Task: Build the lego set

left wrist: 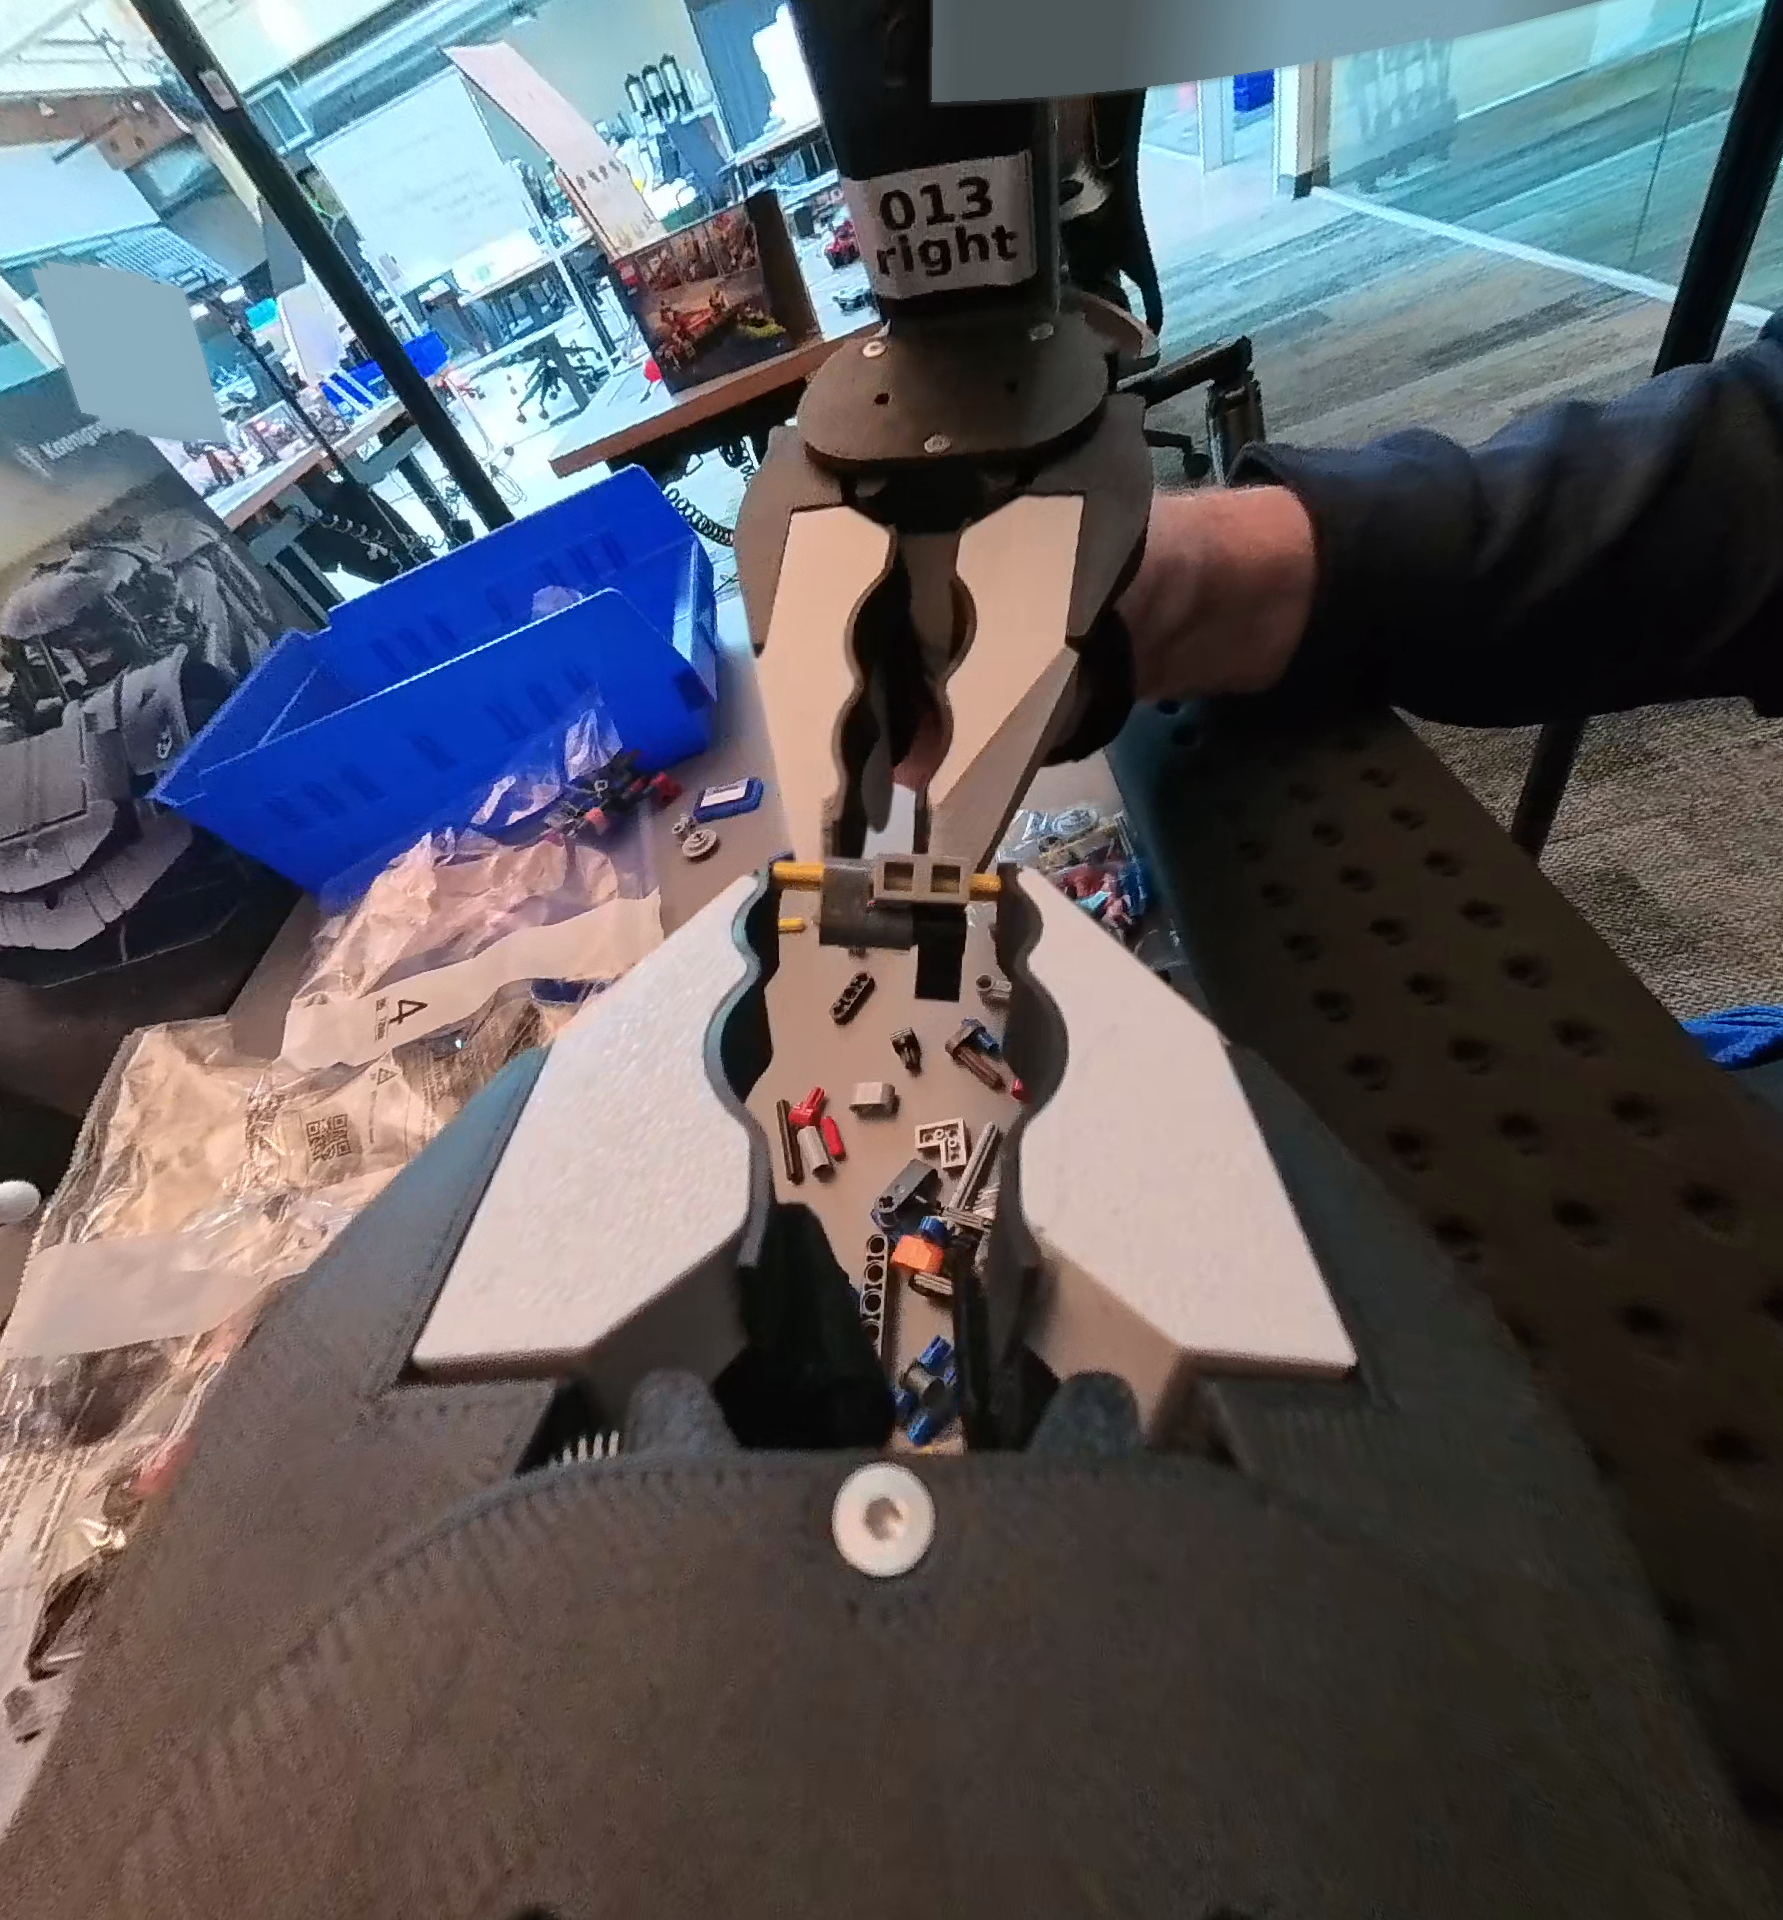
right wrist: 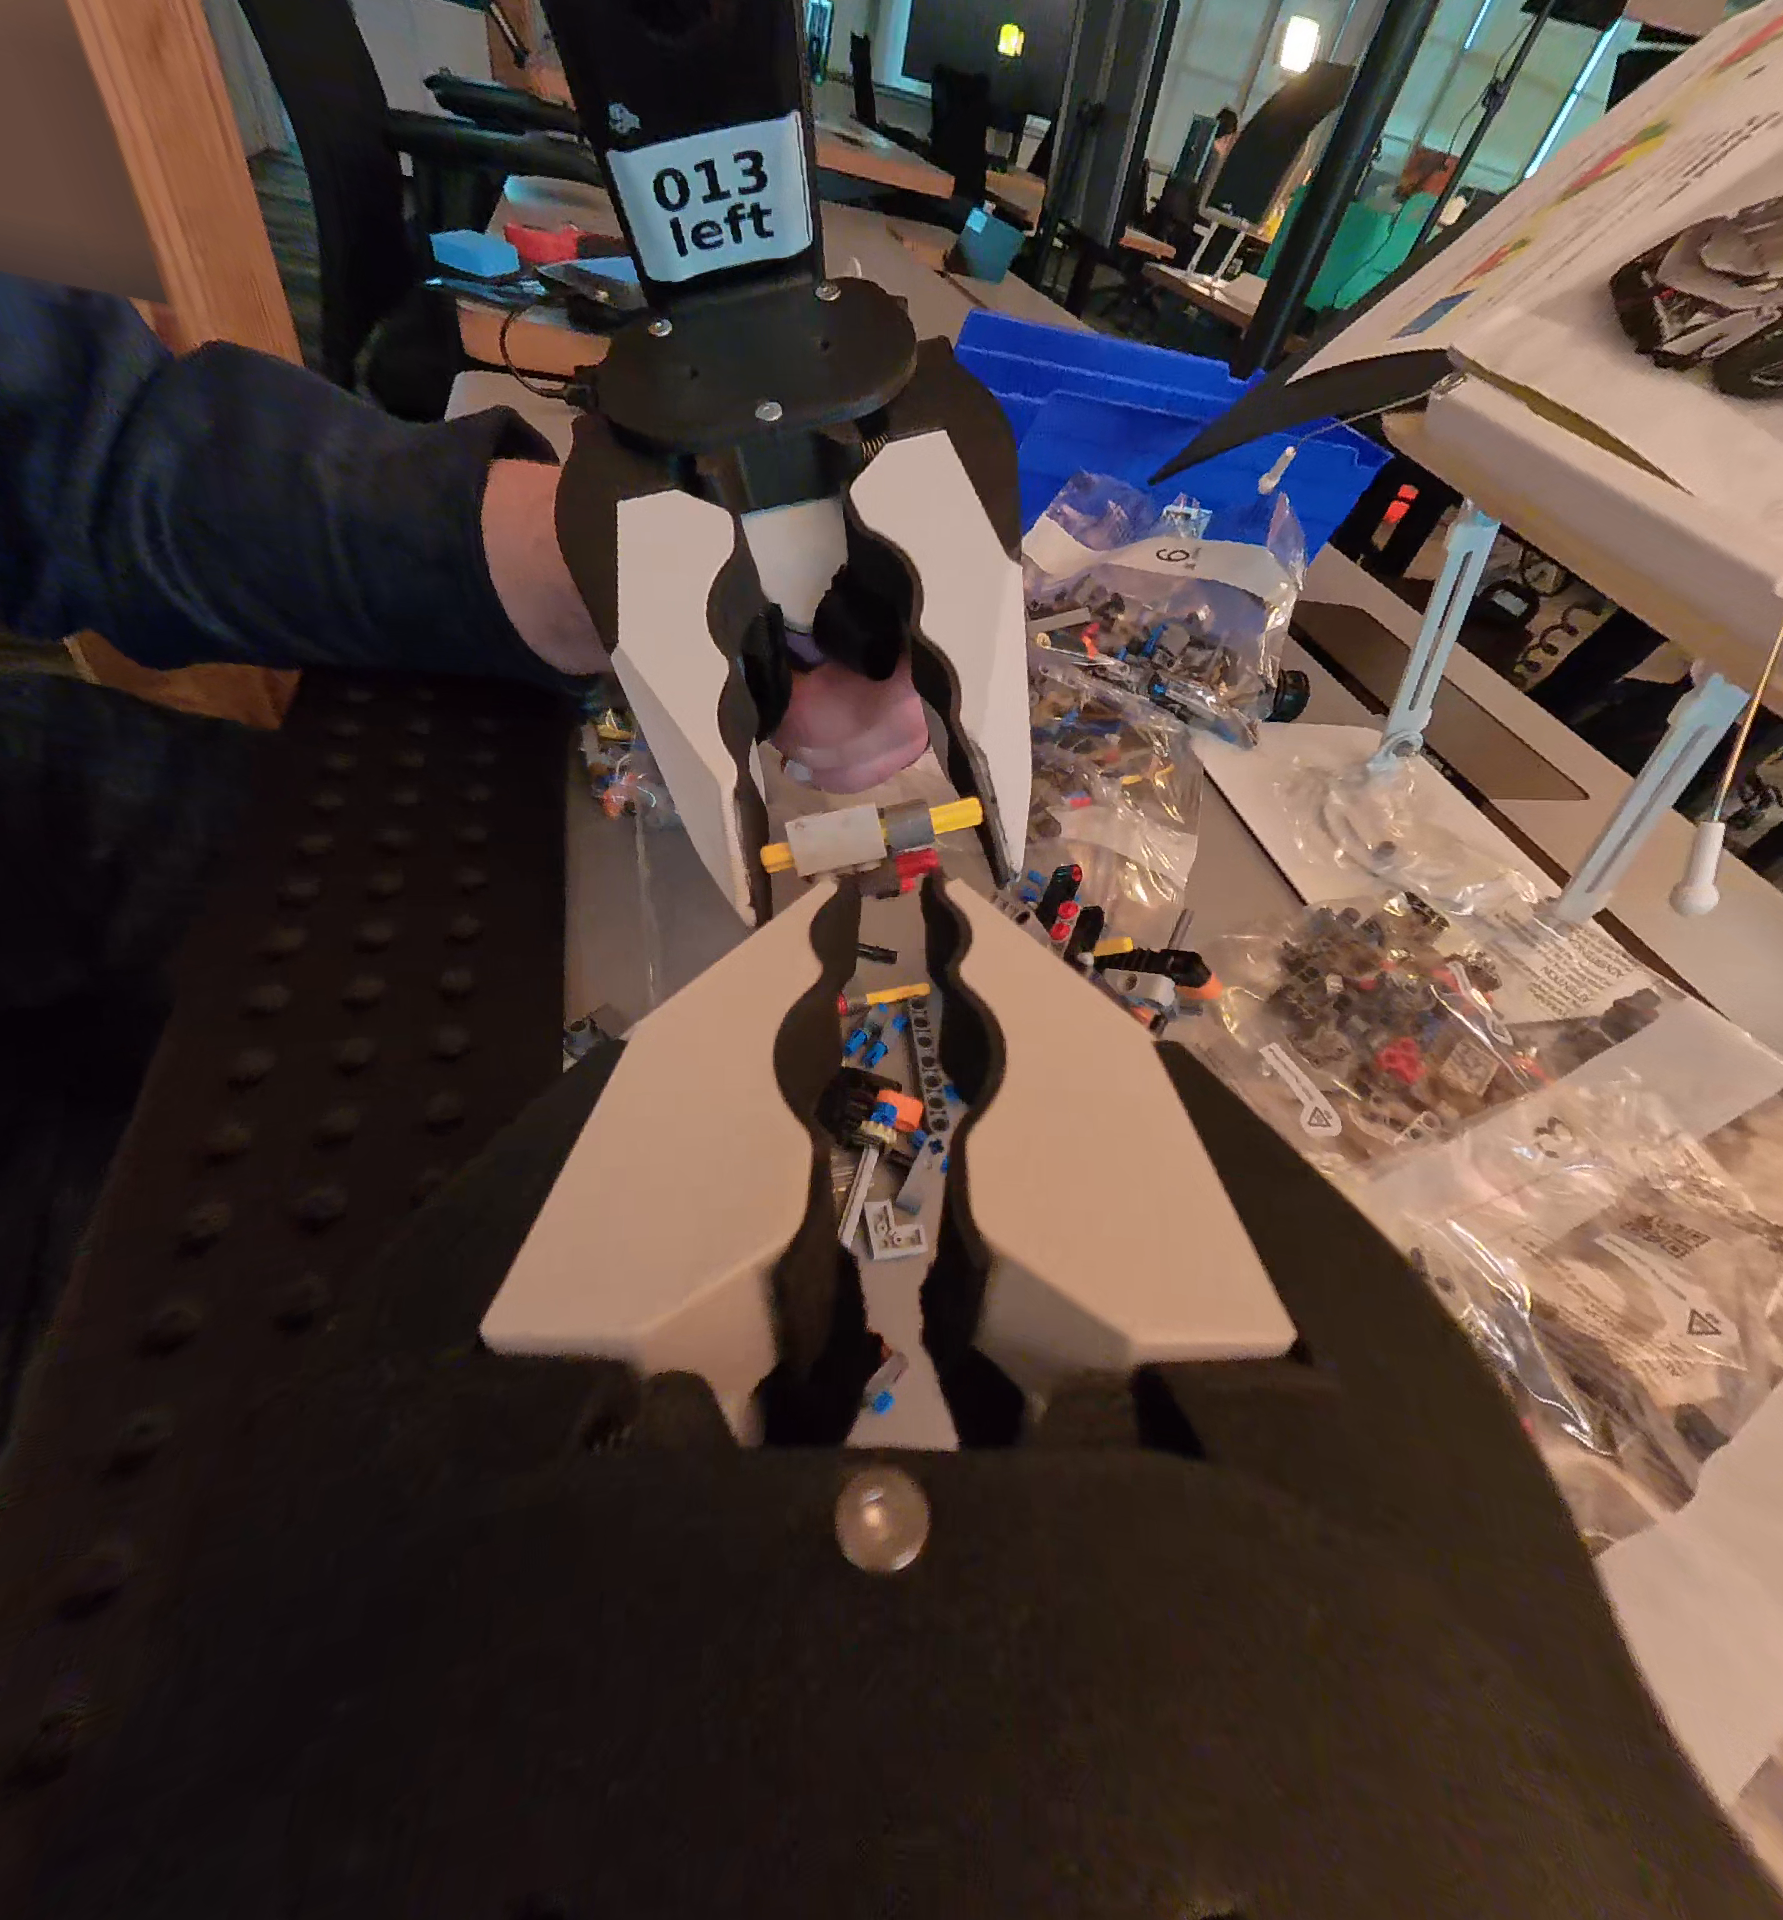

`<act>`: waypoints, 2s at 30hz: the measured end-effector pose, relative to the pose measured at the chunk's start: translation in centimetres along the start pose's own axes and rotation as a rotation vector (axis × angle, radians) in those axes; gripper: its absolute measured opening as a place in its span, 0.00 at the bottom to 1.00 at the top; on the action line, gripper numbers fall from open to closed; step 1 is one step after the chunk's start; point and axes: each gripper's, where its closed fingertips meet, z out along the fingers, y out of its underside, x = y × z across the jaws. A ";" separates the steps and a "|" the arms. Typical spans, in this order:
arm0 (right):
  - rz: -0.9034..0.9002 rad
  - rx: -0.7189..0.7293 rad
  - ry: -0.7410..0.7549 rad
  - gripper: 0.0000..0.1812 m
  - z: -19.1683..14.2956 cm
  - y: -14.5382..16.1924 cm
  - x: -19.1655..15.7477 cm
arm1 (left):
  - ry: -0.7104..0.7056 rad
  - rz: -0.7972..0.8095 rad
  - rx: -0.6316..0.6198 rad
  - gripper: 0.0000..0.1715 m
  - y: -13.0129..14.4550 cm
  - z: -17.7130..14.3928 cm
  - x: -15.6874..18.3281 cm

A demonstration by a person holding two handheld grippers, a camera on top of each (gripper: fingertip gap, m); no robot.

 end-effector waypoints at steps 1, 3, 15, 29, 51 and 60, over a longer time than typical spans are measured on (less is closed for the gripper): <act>-0.007 -0.011 0.002 0.03 0.0 0.1 0.0 | -0.006 0.001 -0.002 0.24 0.0 0.0 -0.1; -0.017 -0.023 0.026 0.02 -0.1 0.2 0.2 | -0.018 -0.001 -0.009 0.24 0.2 0.0 -0.3; 0.071 0.057 0.089 0.00 -1.7 -0.6 2.2 | -0.085 -0.007 0.003 0.14 0.0 -0.8 -1.8; 0.102 -0.167 0.093 0.00 -1.3 3.7 2.8 | -0.111 -0.019 -0.118 0.16 2.2 -0.4 -2.3; 0.178 -0.521 -0.094 0.00 -0.6 10.8 -0.2 | -0.113 0.039 -0.224 0.17 3.8 0.0 -2.0; 0.223 -0.575 -0.119 0.11 -0.7 12.1 -0.5 | -0.103 0.045 -0.240 0.17 4.0 0.1 -1.8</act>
